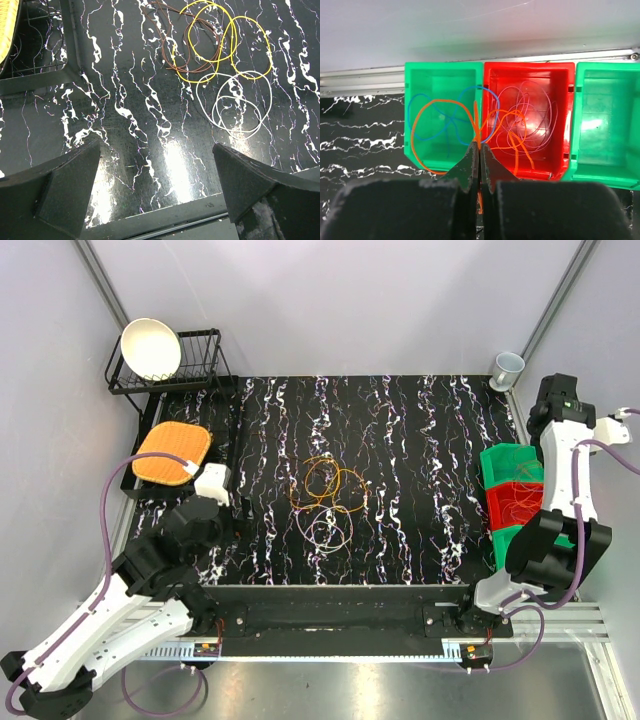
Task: Untangle the cables
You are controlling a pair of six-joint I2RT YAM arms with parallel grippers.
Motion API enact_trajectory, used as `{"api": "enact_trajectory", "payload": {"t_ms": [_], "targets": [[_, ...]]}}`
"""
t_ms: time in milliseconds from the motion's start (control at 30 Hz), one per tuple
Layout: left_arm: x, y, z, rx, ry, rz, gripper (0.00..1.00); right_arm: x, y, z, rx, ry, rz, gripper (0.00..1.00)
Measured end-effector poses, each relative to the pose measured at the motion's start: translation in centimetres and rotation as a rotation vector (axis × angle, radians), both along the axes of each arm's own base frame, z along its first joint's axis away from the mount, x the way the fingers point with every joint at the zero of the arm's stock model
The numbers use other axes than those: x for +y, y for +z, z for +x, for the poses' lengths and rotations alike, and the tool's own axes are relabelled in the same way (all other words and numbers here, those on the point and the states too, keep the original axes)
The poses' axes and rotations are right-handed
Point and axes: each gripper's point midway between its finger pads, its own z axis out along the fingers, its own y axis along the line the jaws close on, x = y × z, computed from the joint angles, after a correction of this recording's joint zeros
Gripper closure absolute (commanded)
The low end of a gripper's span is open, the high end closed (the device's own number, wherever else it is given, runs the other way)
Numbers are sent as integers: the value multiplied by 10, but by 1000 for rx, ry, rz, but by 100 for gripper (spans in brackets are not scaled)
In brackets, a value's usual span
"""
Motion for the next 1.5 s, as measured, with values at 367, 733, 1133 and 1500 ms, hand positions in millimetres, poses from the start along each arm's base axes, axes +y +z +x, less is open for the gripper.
{"api": "enact_trajectory", "payload": {"t_ms": [367,733,1133,1500], "targets": [[0,0,0,-1,3,-3,1,1,-27,-3,16,48,5,100],[0,1,-1,-4,2,-7,1,-8,-94,-59,100,-46,68,100],[-1,3,-3,-13,-10,-16,1,-18,-139,-30,189,-65,141,100],[0,0,-1,-5,5,4,1,-37,-171,25,261,-4,196,100]]}}
